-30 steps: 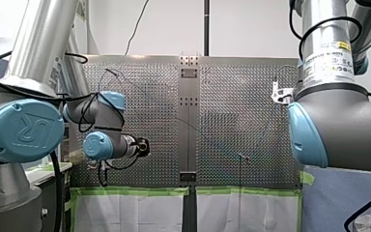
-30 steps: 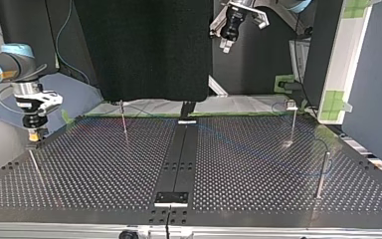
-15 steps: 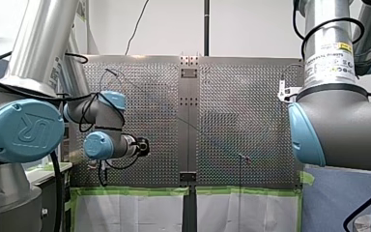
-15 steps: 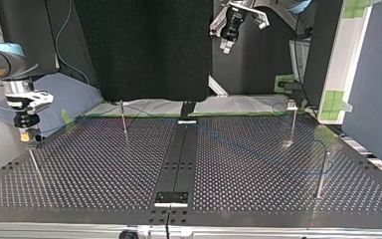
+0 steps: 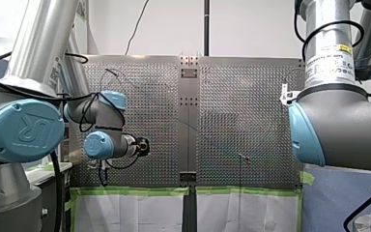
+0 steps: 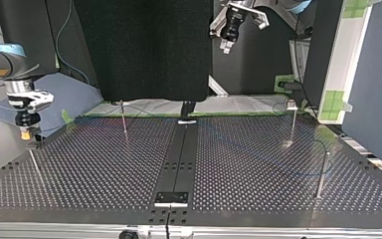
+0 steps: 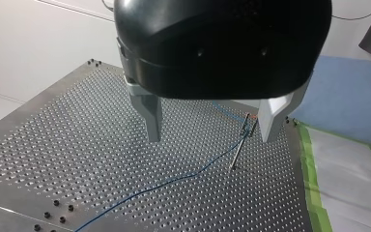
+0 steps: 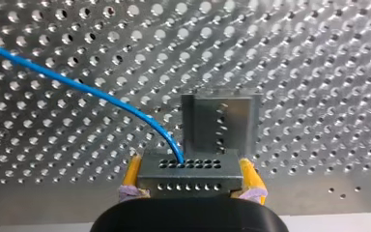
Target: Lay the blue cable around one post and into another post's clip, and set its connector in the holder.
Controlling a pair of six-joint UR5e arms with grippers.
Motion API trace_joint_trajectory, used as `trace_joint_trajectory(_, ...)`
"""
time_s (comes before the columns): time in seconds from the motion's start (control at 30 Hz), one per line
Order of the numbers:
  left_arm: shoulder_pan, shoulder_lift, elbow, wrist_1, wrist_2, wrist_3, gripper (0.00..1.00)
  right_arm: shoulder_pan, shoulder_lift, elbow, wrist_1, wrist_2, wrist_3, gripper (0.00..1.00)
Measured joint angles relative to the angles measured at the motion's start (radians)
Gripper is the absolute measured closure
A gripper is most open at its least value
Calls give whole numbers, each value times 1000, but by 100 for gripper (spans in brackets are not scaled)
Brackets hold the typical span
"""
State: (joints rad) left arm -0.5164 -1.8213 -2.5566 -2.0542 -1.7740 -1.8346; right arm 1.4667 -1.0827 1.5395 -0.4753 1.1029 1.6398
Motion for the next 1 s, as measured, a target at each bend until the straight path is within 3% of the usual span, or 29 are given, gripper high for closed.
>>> trace_joint_trajectory(0.47,1,0,1,0,0,0,0,7,9,-15,-20,-45,20,100)
trace_joint_trajectory(0.7,1,0,1,0,0,0,0,9,9,-24,-17,-49,23,100)
trace_joint_trajectory(1.0,1,0,1,1,0,1,0,10,10,-34,-16,-49,45,100)
